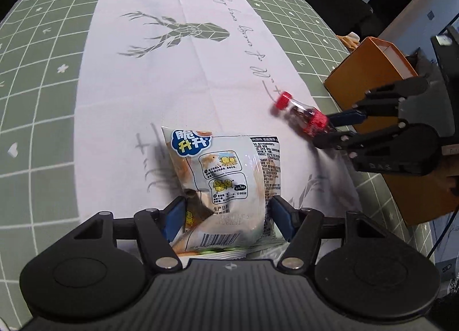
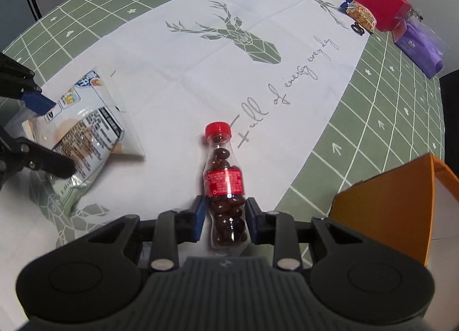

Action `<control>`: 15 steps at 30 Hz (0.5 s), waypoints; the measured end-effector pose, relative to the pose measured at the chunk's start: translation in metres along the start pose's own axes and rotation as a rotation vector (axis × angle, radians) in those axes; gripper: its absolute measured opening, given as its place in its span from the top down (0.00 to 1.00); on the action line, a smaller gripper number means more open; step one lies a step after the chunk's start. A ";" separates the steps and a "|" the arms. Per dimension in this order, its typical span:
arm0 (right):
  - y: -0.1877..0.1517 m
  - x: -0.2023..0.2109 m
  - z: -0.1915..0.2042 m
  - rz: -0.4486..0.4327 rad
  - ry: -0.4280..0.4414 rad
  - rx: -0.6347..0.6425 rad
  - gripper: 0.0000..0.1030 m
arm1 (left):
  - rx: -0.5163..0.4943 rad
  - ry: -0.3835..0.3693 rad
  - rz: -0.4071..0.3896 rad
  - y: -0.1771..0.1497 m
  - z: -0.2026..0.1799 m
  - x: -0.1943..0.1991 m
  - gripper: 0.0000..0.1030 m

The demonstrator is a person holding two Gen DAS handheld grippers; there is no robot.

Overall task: Organize snacks
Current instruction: 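Grasp the white chip bag with the left tool while the right tool grasps the red-capped bottle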

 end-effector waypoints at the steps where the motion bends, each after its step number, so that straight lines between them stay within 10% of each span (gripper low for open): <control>1: -0.005 0.003 0.005 0.004 0.007 0.007 0.72 | -0.005 0.003 0.000 -0.002 0.002 0.003 0.27; 15: -0.037 0.025 0.046 -0.006 0.052 0.034 0.72 | 0.062 0.124 -0.096 0.001 0.012 0.036 0.13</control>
Point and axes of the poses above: each gripper's, at about its wrist camera, not at the fingertips, and x roughly against the way its jaws point, z to its left, y to its top, the point moved 6 cm from there along -x, roughly the way its jaws point, and after that the axes turned 11 degrees about x, right-handed, at the moved point
